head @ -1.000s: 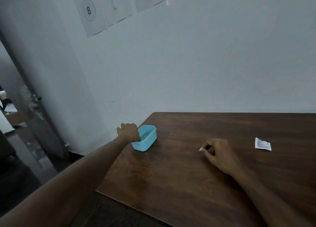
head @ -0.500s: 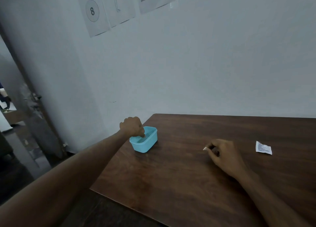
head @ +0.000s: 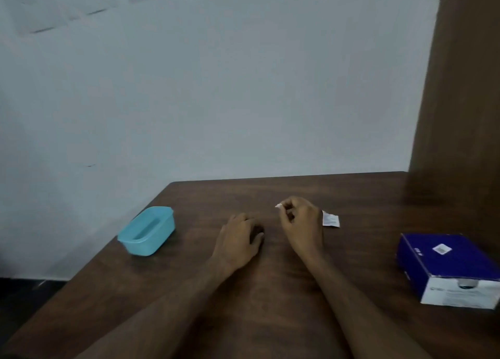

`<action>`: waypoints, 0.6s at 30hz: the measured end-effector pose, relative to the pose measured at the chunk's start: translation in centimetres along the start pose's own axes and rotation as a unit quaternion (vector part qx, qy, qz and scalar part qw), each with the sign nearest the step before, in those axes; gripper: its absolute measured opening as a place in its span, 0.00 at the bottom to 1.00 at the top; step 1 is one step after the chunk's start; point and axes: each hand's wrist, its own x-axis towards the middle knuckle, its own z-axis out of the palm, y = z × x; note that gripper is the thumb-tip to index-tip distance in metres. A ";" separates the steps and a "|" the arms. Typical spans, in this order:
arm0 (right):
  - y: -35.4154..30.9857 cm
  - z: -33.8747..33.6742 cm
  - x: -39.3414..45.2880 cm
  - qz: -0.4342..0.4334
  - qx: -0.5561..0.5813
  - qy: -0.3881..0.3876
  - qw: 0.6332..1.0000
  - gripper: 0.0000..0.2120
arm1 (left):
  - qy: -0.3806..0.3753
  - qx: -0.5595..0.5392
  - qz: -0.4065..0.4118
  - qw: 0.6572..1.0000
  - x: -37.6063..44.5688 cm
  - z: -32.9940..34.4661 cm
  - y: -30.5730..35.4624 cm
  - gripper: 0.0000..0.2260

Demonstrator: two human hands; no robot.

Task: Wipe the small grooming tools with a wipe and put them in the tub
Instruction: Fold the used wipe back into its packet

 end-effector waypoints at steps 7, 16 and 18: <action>3.1 -2.6 2.1 0.128 -0.011 0.143 0.981 0.04 | -0.016 -0.014 0.005 1.000 4.9 3.5 6.6 0.15; 5.8 -4.8 3.6 0.257 0.051 0.272 0.926 0.02 | 0.029 -0.010 -0.014 0.999 7.2 7.0 10.7 0.27; 6.2 -4.9 3.8 0.268 0.055 0.290 0.917 0.03 | 0.047 -0.023 0.001 0.999 7.3 7.1 10.5 0.24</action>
